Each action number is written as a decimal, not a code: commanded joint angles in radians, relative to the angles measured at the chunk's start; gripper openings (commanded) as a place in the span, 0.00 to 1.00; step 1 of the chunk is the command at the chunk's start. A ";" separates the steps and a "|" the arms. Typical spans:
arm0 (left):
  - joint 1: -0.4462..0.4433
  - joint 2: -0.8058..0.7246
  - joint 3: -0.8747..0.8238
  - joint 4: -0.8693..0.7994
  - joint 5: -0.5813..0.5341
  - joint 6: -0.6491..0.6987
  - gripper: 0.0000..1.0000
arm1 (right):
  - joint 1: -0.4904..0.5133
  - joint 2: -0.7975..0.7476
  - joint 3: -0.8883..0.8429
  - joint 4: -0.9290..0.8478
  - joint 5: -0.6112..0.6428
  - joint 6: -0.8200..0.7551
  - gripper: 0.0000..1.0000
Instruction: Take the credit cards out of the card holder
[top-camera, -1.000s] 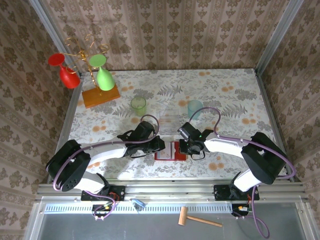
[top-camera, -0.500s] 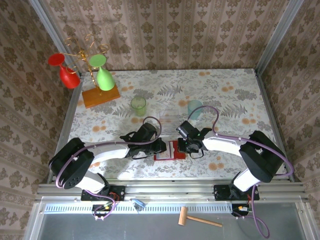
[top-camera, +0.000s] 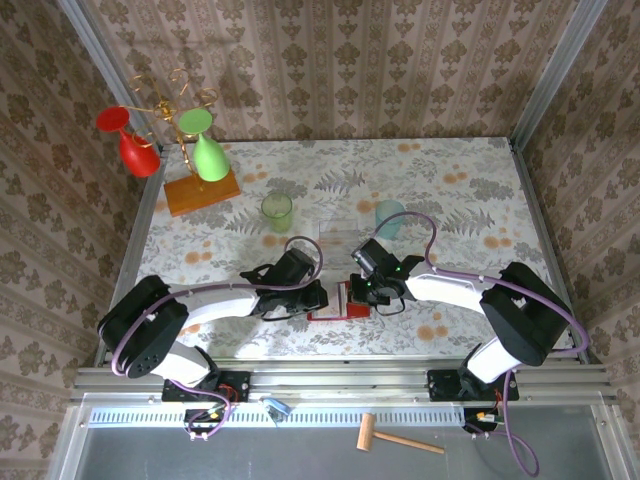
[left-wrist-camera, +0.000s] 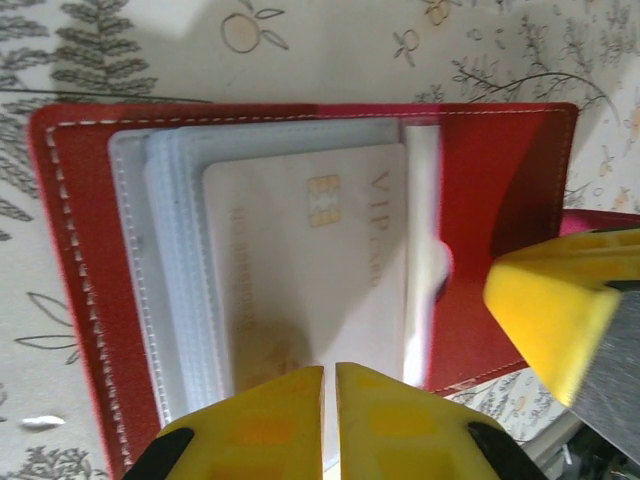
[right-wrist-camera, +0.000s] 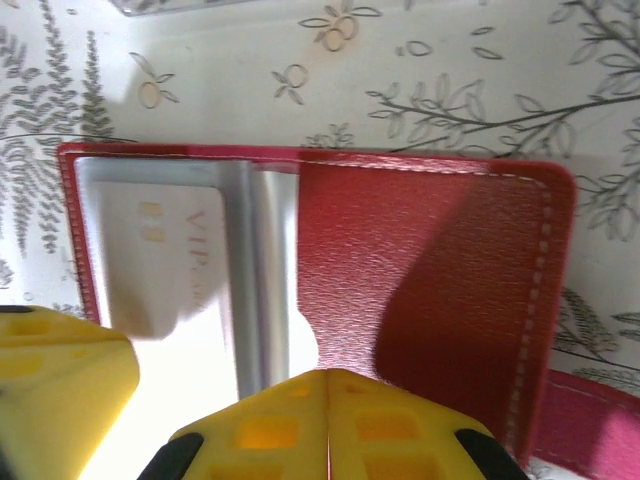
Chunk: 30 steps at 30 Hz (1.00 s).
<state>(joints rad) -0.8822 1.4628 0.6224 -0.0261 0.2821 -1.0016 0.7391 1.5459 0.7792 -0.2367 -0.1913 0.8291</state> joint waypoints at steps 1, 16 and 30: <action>-0.001 0.017 0.019 -0.055 -0.028 0.038 0.12 | -0.004 0.021 0.025 0.032 -0.043 0.015 0.07; 0.009 0.016 0.025 -0.120 -0.059 0.064 0.12 | -0.007 0.149 0.036 -0.110 0.080 -0.007 0.04; 0.029 0.057 0.064 -0.109 -0.058 0.083 0.12 | -0.016 0.127 0.064 -0.155 0.121 -0.016 0.04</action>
<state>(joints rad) -0.8673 1.4975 0.6636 -0.0864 0.2390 -0.9459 0.7376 1.6489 0.8448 -0.2874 -0.1616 0.8318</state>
